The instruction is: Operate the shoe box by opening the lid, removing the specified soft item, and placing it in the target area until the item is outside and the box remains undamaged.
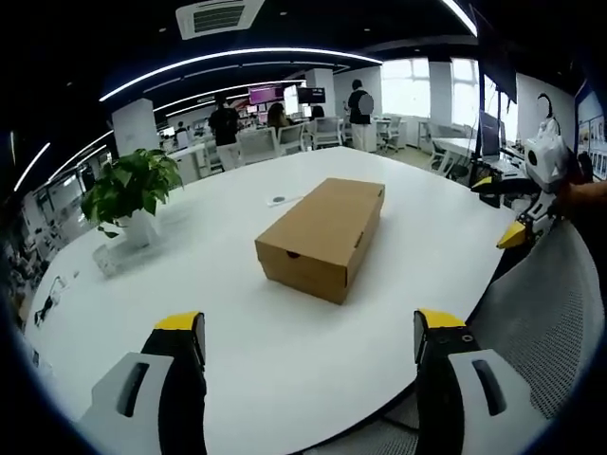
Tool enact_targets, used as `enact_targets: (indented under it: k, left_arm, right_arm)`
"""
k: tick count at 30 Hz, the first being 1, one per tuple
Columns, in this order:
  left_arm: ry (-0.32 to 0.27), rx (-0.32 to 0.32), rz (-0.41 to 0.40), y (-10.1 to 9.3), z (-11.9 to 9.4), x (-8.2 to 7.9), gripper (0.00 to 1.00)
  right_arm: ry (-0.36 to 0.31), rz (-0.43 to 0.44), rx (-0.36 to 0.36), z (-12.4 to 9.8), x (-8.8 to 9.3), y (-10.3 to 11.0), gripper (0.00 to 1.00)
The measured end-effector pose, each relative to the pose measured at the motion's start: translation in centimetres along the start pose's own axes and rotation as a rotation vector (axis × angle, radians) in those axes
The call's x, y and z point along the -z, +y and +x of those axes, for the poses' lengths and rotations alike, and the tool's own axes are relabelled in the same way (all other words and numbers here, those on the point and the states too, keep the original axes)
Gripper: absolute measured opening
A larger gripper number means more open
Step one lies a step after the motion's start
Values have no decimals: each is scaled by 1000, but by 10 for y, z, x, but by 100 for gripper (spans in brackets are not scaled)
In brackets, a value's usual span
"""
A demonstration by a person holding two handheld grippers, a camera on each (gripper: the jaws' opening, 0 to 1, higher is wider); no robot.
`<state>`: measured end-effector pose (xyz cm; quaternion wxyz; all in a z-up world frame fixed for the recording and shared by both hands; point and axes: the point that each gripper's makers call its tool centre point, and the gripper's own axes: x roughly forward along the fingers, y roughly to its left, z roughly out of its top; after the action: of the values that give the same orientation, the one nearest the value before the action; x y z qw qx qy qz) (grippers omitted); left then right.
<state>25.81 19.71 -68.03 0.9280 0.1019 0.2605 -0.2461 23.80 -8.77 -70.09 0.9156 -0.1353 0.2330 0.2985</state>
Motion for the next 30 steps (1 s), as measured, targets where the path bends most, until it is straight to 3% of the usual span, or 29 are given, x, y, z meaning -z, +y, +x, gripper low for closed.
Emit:
enact_targets:
  k: [13,30]
  left_arm:
    - [-2,23,-9,-6,15,-9,92]
    - [23,34,-18,-18,41,-19,90]
  right_arm:
    - [-10,-7,-5,2,-14,-21,94]
    - [2,-70,-12,21,-23,-67,93]
